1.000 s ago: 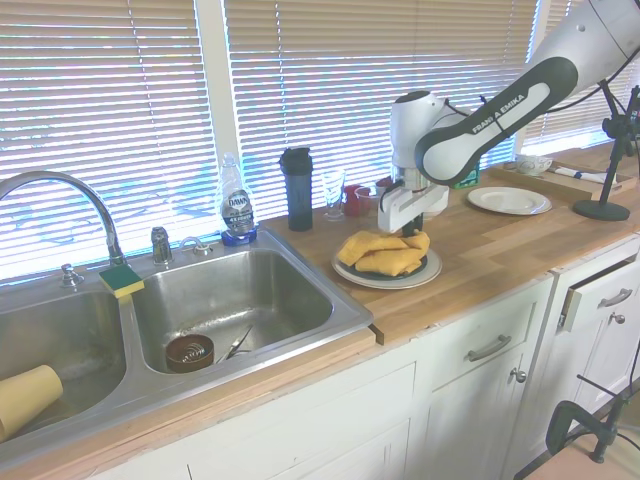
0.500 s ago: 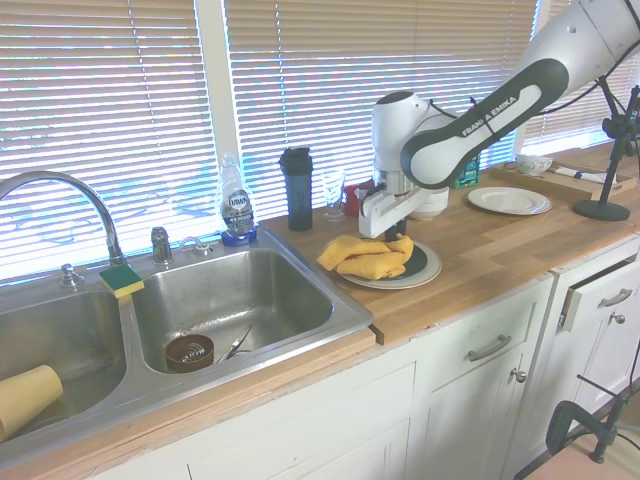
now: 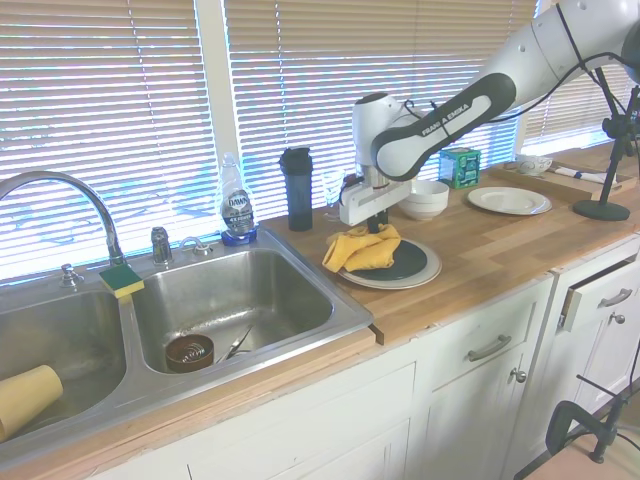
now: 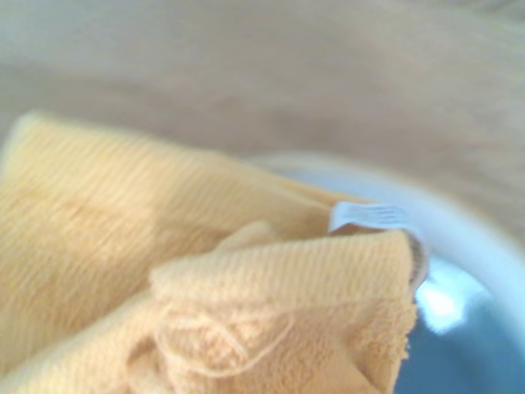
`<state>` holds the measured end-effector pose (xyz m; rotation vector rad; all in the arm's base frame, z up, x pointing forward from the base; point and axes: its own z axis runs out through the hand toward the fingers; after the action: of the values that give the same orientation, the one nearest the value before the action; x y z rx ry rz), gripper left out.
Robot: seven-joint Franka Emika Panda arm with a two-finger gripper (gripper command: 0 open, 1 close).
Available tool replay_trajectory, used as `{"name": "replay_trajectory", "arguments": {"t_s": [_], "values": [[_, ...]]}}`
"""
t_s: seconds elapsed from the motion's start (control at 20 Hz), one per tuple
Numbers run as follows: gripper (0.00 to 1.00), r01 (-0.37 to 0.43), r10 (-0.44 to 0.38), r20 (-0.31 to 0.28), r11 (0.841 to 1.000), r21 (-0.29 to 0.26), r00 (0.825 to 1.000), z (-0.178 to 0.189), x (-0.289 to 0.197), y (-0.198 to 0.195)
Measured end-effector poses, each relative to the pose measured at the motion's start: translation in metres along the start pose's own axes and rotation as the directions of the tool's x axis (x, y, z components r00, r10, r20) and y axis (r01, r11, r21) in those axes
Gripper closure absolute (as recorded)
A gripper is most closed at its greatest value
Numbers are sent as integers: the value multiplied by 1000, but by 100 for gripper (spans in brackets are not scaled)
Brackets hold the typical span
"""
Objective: Wipe the blue plate in clockwise motion
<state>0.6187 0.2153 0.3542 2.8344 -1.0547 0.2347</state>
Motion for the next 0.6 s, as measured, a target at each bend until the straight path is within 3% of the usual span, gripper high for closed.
{"name": "replay_trajectory", "arguments": {"t_s": [0.35,0.6], "values": [[100,-54,54,2,998,-13,999,9,38,21],[100,-51,51,3,999,-16,999,8,36,41]]}}
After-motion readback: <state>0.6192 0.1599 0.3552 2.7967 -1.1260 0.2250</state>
